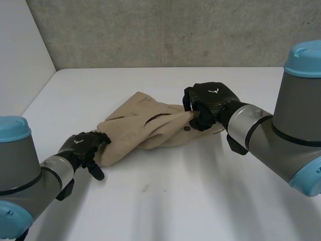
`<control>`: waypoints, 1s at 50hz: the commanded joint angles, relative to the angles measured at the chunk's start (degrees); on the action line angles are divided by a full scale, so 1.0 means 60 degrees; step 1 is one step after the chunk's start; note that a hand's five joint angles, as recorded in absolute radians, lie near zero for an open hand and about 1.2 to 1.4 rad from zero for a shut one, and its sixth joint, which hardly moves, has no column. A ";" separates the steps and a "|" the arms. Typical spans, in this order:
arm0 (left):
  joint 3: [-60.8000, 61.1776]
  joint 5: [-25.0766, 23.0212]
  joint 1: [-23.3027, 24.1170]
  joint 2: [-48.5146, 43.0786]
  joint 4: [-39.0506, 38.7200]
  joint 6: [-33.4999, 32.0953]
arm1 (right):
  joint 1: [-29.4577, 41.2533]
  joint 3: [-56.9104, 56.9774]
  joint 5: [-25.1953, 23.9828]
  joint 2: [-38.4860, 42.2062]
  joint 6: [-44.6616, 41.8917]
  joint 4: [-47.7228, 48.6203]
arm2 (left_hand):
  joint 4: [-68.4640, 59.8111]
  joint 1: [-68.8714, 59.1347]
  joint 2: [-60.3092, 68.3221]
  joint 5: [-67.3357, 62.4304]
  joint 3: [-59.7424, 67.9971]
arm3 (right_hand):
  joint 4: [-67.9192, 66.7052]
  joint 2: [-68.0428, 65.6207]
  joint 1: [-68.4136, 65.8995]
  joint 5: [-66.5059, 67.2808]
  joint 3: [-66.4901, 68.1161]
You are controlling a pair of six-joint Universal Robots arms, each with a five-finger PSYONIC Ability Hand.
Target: Fold the shorts.
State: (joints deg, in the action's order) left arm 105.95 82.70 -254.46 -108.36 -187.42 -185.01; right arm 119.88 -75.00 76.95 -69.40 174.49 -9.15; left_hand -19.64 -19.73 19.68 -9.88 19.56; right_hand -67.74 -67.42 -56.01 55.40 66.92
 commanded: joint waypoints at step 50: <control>0.0799 0.1932 0.1248 0.1685 0.1780 0.2299 | -0.0014 -0.0581 0.0827 -0.0533 -0.1089 -0.0233 | -0.0840 -0.0824 0.0833 -0.0800 0.0853 | -0.2043 -0.2097 -0.3998 0.2434 0.2180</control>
State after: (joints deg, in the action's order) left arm 110.69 89.51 -247.87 -96.53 -172.57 -172.84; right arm 119.34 -78.56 81.99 -72.10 166.62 -10.83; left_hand -23.43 -24.88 23.90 -13.17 24.19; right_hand -67.76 -67.60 -56.30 55.97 67.44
